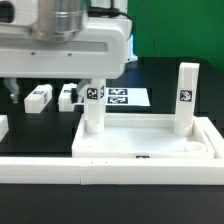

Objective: Assemble desk

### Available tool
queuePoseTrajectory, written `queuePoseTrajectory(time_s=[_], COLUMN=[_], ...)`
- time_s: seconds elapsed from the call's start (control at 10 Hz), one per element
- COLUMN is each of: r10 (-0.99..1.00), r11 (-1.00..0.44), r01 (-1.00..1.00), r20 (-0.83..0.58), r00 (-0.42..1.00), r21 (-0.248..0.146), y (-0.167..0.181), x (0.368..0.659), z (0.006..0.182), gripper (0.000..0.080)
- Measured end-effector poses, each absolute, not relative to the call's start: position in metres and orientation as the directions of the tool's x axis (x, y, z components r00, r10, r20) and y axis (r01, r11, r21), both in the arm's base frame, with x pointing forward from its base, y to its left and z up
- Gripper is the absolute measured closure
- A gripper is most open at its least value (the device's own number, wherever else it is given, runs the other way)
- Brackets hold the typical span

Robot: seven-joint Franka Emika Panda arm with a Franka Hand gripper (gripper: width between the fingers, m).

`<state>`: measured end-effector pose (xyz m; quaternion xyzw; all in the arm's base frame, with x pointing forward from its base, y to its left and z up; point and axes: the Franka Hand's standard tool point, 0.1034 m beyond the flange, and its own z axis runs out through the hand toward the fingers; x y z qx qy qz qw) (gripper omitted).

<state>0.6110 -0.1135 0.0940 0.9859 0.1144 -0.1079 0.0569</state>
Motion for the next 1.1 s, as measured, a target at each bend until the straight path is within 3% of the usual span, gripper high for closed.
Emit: queuePoseTrajectory(time_s=[0.4, 0.5, 0.7, 0.8, 0.9, 1.1], r10=[0.205, 0.096, -0.004, -0.024, 0.007, 0.006], r11=[-0.970, -0.995, -0.999, -0.999, -1.000, -1.000], r01=[0.228, 0.102, -0.015, -0.033, 0.012, 0.010], r20=[-0.227, -0.246, -0.301, -0.309, -0.251, -0.257], r00=[0.952, 0.965, 0.954, 0.951, 0.968, 0.966], r21=[0.080, 0.010, -0.032, -0.024, 0.019, 0.013], y=[-0.111, -0.121, -0.154, -0.158, -0.153, -0.153], x=[0.610, 0.594, 0.568, 0.566, 0.582, 0.579], z=[0.092, 0.087, 0.084, 0.085, 0.090, 0.086], gripper=[0.0150, 0.0150, 0.0150, 0.0150, 0.0150, 0.0150])
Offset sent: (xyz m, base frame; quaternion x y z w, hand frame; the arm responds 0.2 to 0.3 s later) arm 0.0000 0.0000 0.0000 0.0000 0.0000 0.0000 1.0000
